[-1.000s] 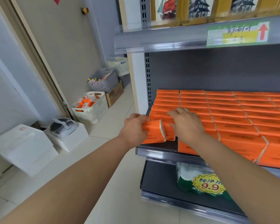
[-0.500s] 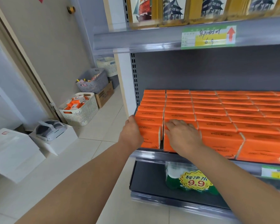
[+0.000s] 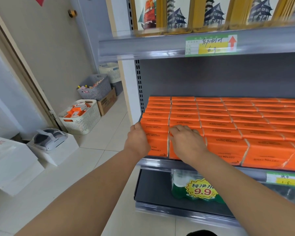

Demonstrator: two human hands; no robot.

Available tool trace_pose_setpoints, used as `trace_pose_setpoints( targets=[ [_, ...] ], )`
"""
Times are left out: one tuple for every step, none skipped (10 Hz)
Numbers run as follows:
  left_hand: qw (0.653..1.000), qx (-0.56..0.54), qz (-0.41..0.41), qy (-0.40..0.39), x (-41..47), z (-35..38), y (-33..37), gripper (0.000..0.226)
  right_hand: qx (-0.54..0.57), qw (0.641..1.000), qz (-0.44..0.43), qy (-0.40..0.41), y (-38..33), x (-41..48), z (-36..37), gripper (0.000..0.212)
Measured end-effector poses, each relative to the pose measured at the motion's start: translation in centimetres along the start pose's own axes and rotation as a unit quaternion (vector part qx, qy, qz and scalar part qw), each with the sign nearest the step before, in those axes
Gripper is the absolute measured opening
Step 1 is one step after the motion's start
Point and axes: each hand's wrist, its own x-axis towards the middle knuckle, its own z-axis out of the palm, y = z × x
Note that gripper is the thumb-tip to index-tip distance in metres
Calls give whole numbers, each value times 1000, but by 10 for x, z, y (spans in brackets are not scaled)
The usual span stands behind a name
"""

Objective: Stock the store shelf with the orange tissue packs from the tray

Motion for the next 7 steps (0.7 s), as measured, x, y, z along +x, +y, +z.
trace_pose_setpoints(
  targets=[
    [1000, 18, 0, 4, -8, -9, 0, 58, 0, 1000, -14, 10, -8, -6, -5, 34],
    [999, 37, -7, 1, -18, -22, -3, 60, 3, 1000, -27, 16, -20, -14, -11, 32],
    [998, 56, -15, -6, -32, -37, -7, 56, -4, 999, -42, 17, -40, -29, -15, 34],
    [997, 76, -23, -16, -52, -51, -15, 55, -11, 997, -72, 12, -61, -47, -15, 30],
    [995, 97, -21, -23, -74, -60, -28, 54, -8, 995, -97, -5, -85, -63, -12, 27],
    [992, 116, -29, -41, -100, -64, -52, 52, -5, 992, -127, -22, -111, -81, -5, 29],
    [985, 141, -44, -85, -123, -70, -80, 48, -31, 985, -153, -75, -139, -92, 9, 34]
  ],
)
